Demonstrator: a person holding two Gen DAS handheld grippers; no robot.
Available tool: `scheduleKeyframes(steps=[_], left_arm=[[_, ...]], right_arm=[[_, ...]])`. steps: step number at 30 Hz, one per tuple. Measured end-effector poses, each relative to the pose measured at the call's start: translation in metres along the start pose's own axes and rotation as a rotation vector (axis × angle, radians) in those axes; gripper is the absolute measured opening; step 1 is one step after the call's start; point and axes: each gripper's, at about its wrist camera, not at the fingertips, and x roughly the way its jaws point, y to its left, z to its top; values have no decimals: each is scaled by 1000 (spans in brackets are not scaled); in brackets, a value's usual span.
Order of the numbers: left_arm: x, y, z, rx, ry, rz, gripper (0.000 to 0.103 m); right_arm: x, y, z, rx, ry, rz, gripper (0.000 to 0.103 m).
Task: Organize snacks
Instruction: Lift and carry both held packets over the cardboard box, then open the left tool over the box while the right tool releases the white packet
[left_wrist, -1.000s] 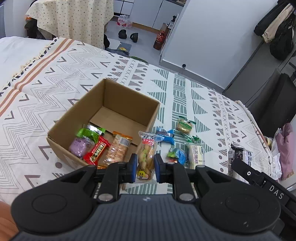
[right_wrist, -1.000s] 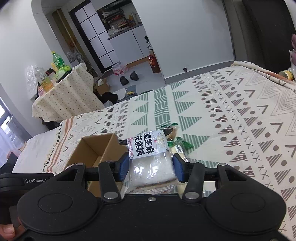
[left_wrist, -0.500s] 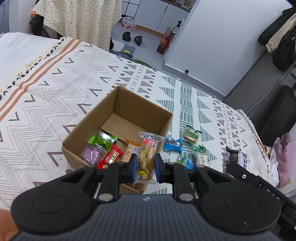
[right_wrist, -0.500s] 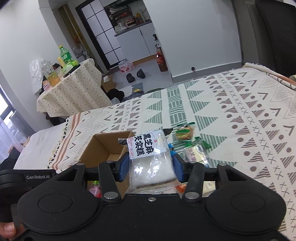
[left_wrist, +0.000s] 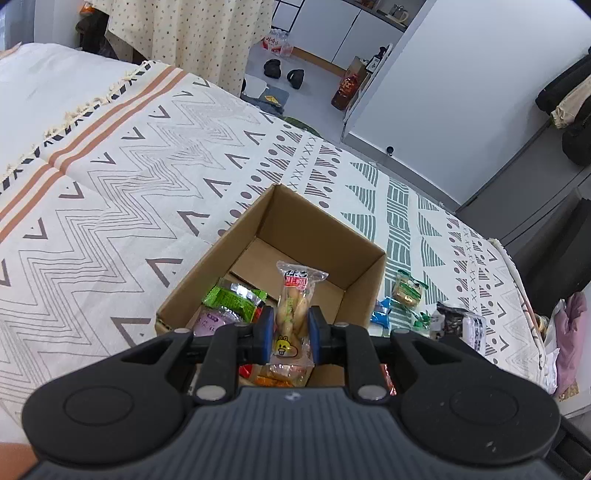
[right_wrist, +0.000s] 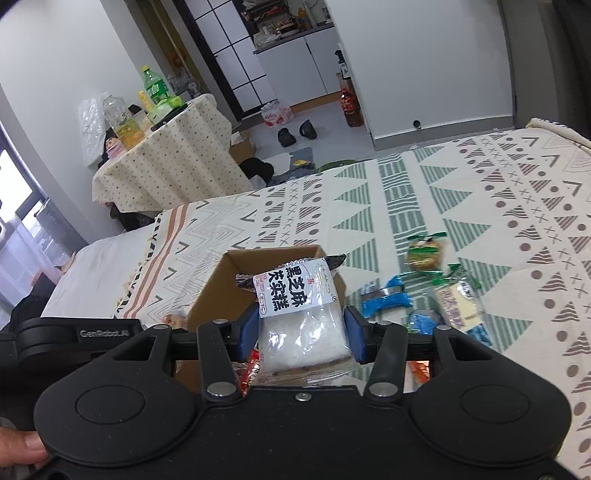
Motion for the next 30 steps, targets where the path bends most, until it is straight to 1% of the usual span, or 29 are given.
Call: scheduleKeyframes(steps=[2, 5, 9, 13, 15, 20, 23, 26, 27, 29, 30], left_arm=[[4, 4, 3, -10, 3, -2, 21], [7, 9, 6, -20, 0, 24, 27], [11, 19, 5, -39, 28, 26, 34], [11, 27, 4, -49, 38, 66, 50], [10, 30, 5, -51, 41, 76, 56], [4, 32, 6, -54, 32, 87, 77], [3, 29, 4, -43, 38, 99, 80], [4, 25, 2, -41, 61, 103, 82], [4, 23, 0, -38, 67, 105, 83], [3, 19, -2, -25, 69, 108, 87], [2, 17, -4, -18, 66, 110, 88]], right_arm=[[5, 6, 1, -5, 7, 3, 47], [12, 14, 2, -11, 17, 6, 47], [21, 25, 4, -25, 27, 14, 47], [26, 35, 9, -33, 24, 45, 48], [27, 37, 12, -23, 24, 60, 50], [23, 31, 12, -9, 20, 51, 56], [18, 22, 10, 7, 18, 38, 58], [10, 10, 7, 26, 12, 18, 63], [7, 5, 5, 35, 10, 12, 65], [3, -2, 3, 45, 8, -3, 72], [0, -5, 1, 47, 3, -11, 76]])
